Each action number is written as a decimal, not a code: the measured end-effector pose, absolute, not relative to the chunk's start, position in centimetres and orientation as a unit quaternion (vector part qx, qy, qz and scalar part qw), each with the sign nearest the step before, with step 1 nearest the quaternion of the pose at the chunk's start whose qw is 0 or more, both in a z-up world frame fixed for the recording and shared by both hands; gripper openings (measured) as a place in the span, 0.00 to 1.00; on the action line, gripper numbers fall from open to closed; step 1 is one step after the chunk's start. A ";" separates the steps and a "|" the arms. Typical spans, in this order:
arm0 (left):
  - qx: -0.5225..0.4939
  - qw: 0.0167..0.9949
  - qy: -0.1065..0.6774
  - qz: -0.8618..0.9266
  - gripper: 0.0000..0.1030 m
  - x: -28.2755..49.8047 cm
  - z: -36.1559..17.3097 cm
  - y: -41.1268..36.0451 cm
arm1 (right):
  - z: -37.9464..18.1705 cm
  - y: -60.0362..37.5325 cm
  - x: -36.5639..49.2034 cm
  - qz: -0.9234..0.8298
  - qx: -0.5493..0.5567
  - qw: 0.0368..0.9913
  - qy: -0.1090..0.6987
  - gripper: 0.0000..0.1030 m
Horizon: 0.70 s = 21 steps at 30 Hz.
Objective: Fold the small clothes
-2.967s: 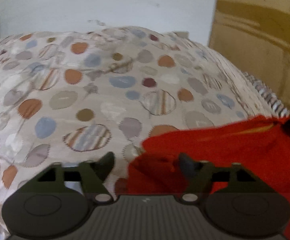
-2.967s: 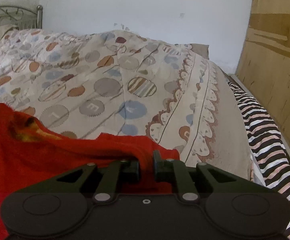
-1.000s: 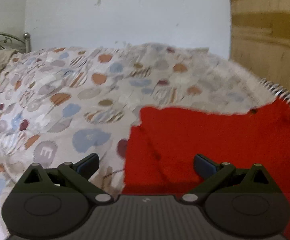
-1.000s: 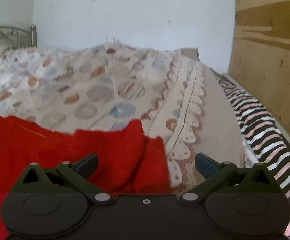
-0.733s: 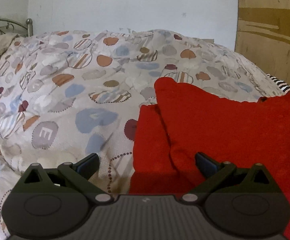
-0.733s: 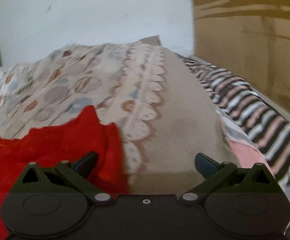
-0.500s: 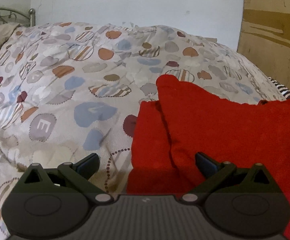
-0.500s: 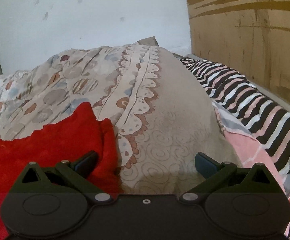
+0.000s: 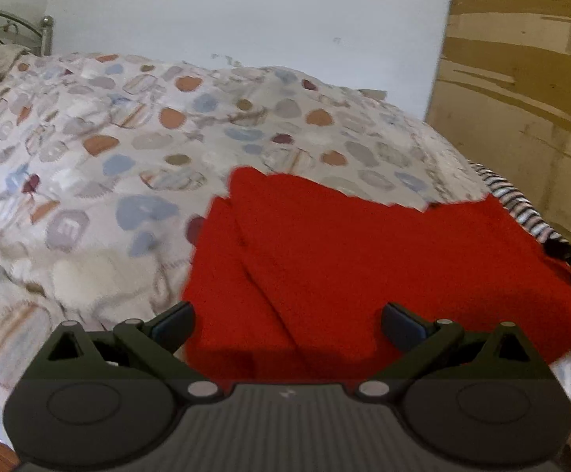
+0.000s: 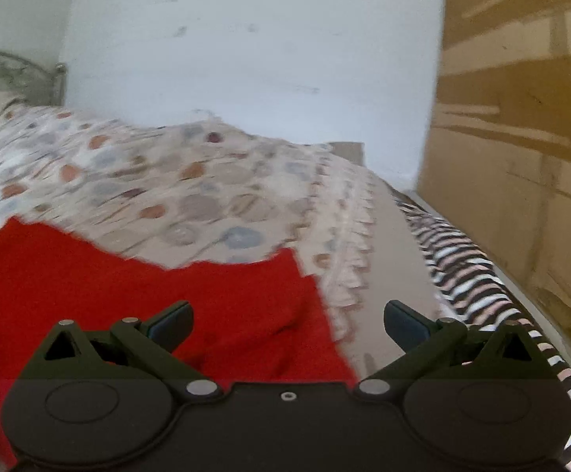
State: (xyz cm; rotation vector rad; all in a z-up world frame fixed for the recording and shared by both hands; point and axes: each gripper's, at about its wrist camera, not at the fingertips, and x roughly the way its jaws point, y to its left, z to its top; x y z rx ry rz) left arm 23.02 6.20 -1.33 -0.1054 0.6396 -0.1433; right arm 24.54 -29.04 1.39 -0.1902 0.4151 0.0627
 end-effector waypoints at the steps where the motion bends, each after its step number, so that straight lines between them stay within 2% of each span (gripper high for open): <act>1: -0.053 0.944 0.317 -0.072 1.00 22.5 -1.7 6.1 | 0.8 -28.5 24.0 0.039 -0.110 0.973 0.199 1.00; 4: -0.063 0.932 0.349 -0.070 0.99 21.9 -3.5 6.5 | -1.3 -28.1 22.3 0.025 -0.147 0.970 0.193 1.00; 8: -0.109 0.923 0.362 -0.069 1.00 21.4 -4.8 7.9 | -3.0 -30.5 20.4 0.011 -0.056 0.981 0.186 1.00; 14: -0.104 0.926 0.357 -0.062 1.00 21.1 -5.2 8.0 | -5.8 -31.9 18.8 -0.002 0.030 0.988 0.151 0.99; 21: -0.124 0.924 0.358 -0.056 1.00 20.8 -5.5 8.6 | -5.3 -31.5 19.2 -0.007 0.023 0.986 0.164 0.99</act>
